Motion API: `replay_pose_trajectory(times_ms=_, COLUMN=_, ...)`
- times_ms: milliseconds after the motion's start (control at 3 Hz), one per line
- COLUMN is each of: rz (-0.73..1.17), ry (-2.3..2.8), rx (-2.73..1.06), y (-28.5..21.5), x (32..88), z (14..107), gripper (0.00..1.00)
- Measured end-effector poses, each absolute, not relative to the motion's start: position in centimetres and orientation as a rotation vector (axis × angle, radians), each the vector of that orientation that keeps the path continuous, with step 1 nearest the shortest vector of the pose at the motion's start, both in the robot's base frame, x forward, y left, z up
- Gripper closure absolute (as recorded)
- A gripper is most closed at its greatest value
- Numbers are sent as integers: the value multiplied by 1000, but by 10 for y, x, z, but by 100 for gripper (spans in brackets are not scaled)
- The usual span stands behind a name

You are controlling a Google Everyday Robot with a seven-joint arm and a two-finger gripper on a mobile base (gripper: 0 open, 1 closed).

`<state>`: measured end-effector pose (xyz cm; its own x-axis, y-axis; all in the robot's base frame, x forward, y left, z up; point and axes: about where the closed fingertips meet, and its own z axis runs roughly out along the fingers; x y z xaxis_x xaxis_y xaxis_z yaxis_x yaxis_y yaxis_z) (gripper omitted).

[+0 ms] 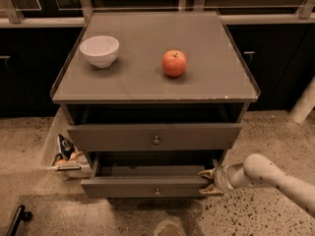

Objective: Open middle drawer

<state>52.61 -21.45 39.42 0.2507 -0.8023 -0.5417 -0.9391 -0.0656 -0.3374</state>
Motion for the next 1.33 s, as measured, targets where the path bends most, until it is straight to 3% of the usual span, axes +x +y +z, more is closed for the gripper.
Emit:
replay_pose_trajectory(times_ms=333, rz=287, ry=1516, rx=-1965, y=-221, x=482, z=382, gripper=38)
replay_pose_trajectory(times_ms=1000, rz=281, ry=1507, rx=-1980, y=-228, x=464, z=382, gripper=84)
replay_pose_trajectory(times_ms=1333, rz=281, ry=1507, rx=-1980, y=-227, x=463, z=385, gripper=100)
